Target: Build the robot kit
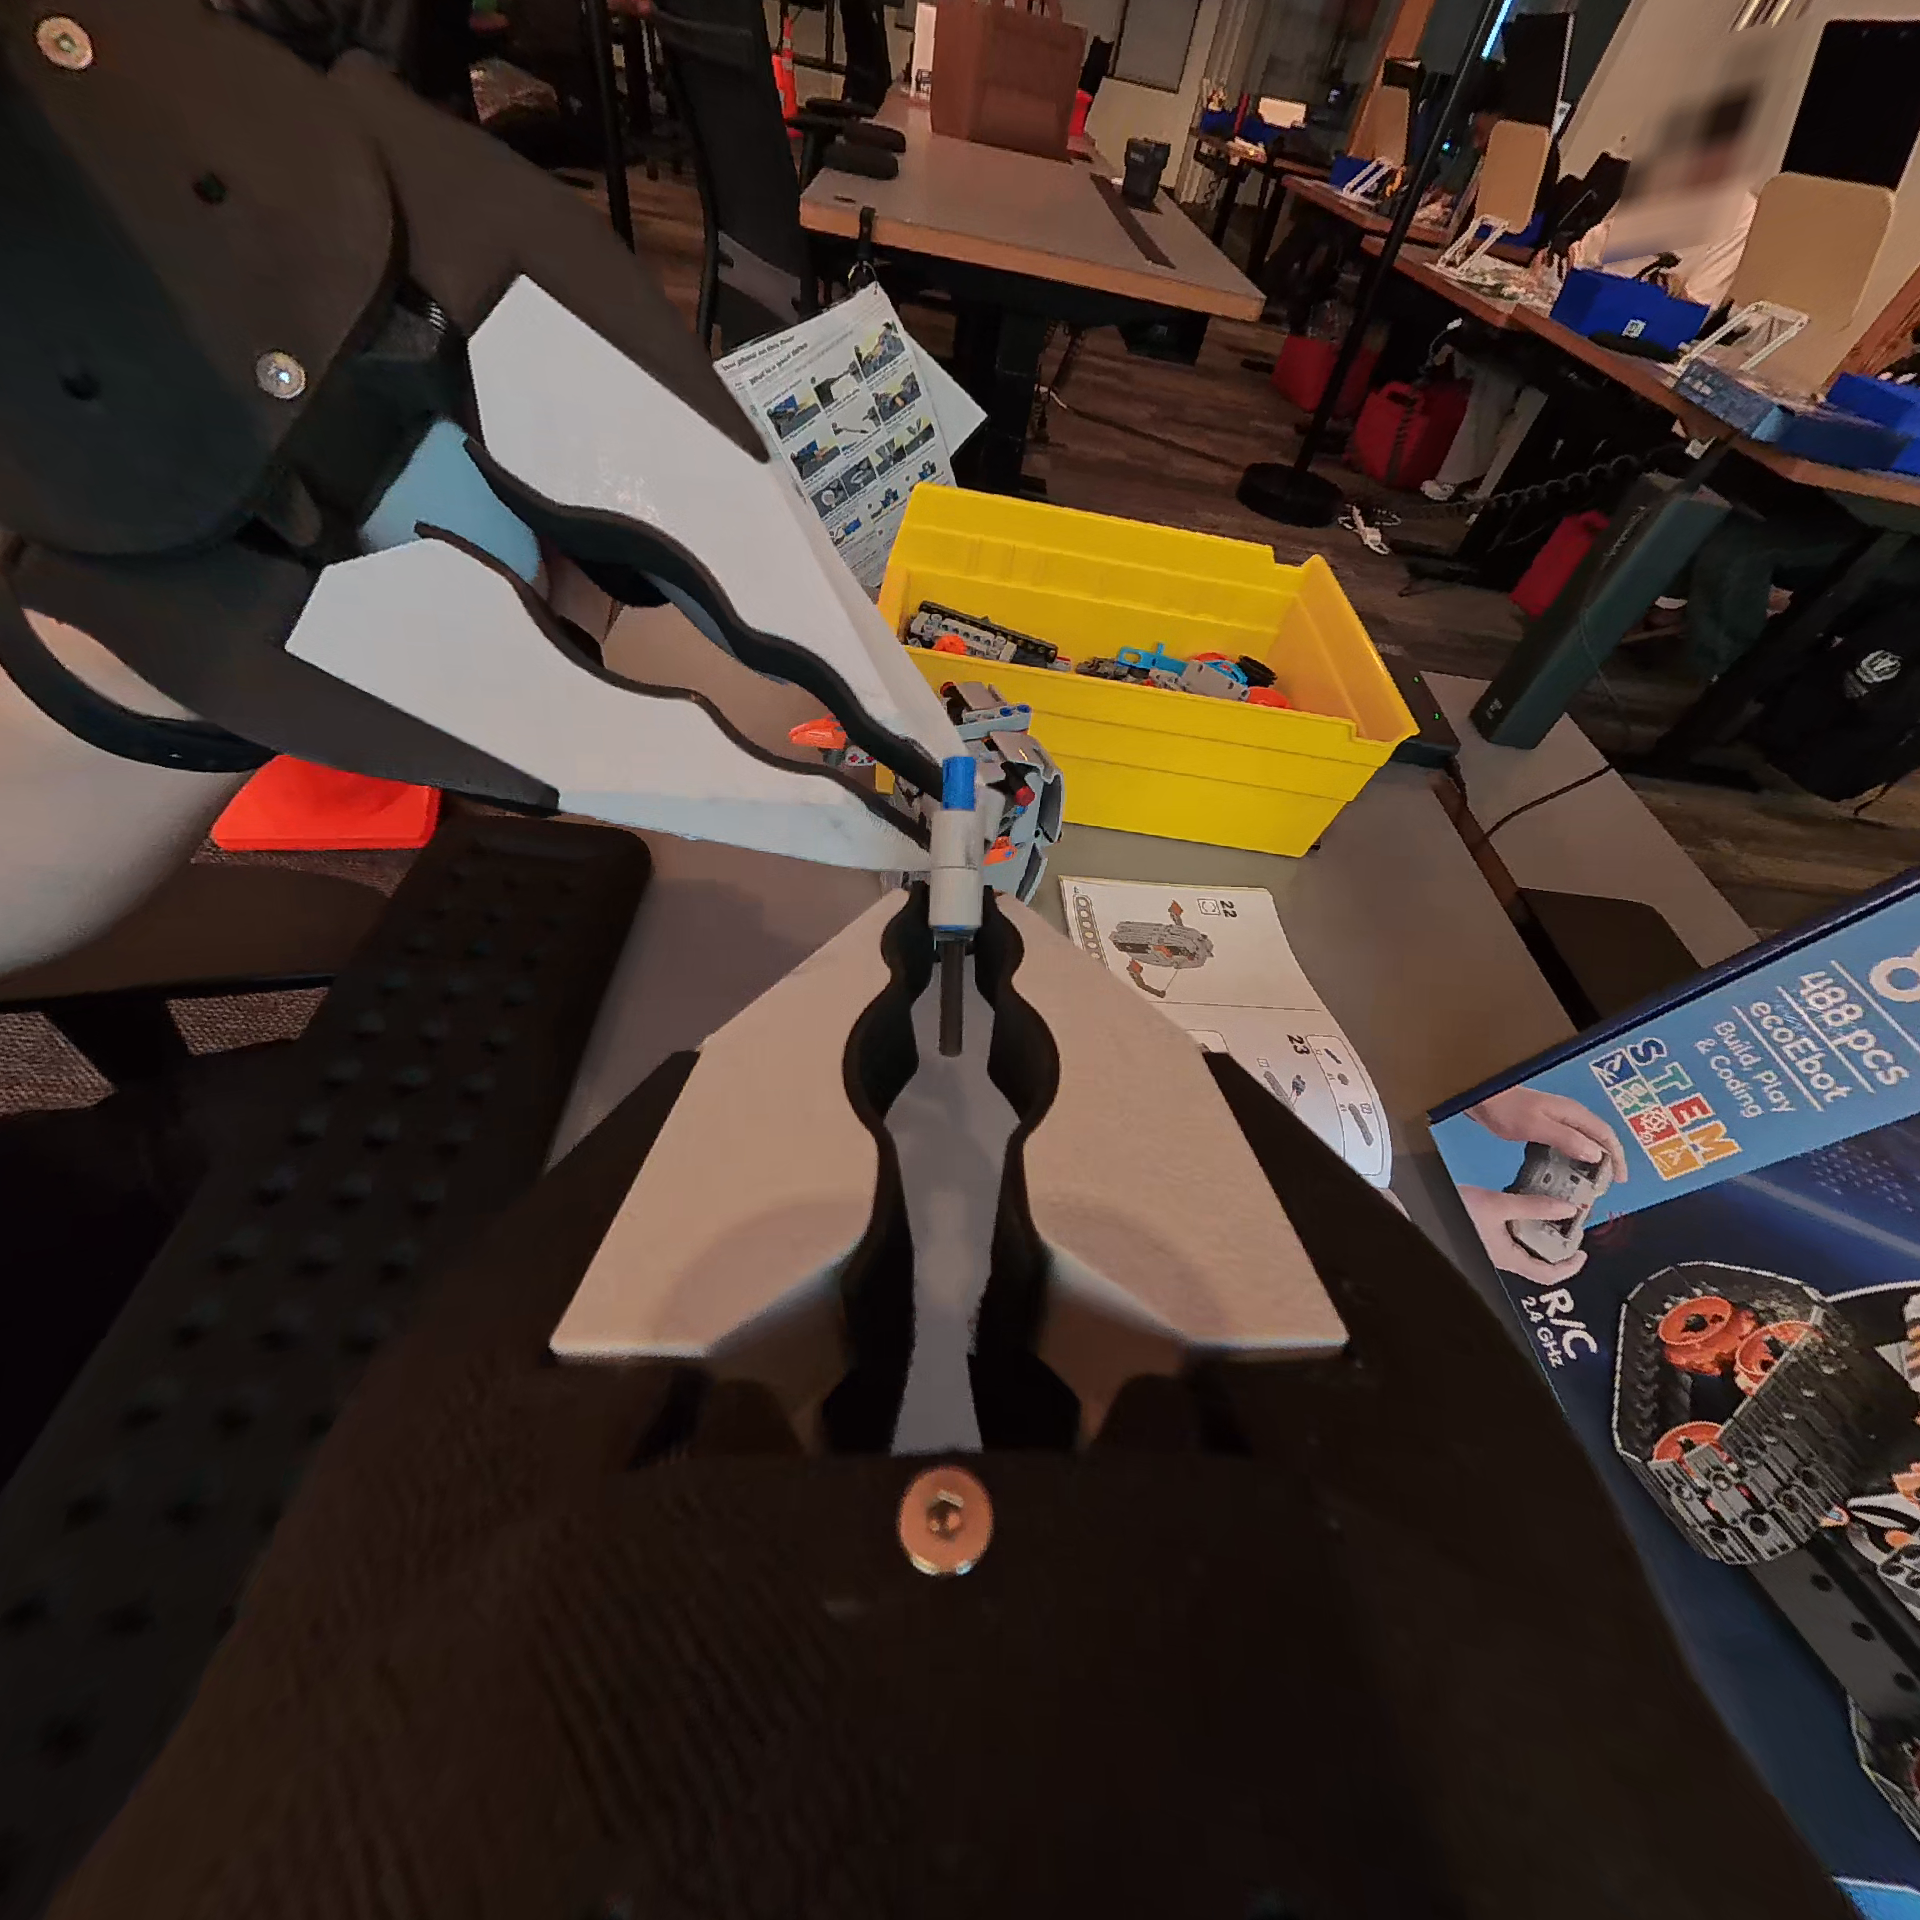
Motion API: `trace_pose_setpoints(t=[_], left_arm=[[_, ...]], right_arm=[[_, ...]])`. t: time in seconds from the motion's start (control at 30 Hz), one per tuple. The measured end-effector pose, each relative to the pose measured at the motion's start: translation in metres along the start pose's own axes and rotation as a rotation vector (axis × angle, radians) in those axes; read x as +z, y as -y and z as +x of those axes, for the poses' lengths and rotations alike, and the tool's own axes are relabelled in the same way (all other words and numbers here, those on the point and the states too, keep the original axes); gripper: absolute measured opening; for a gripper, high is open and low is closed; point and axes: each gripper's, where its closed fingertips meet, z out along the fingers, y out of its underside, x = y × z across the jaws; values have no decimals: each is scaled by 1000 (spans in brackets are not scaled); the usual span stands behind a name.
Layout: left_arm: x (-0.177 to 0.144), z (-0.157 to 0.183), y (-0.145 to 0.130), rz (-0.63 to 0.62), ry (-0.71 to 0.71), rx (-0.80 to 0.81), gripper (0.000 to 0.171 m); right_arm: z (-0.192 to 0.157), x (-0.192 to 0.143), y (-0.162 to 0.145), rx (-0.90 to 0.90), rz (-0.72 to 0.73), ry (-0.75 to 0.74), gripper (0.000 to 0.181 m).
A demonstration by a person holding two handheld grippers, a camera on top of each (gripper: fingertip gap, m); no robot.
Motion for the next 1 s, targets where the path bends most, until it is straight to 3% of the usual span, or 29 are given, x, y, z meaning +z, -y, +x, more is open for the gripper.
trace_pose_setpoints(t=[0.3, 0.57, 0.83, 1.0], left_arm=[[6, -3, -6, -54, 12, 97, 6], [11, -13, 5, -102, -41, 255, 6], [5, -28, 55, -96, 15, 495, 6], [-1, -29, 89, -52, 94, 616, 6]], right_arm=[[5, 7, -3, 85, 48, 4, 5], [11, 3, 11, 178, 198, 10, 5], [24, -32, 51, 167, 443, -103, 5], [27, -59, 71, 171, 517, -111, 5]])
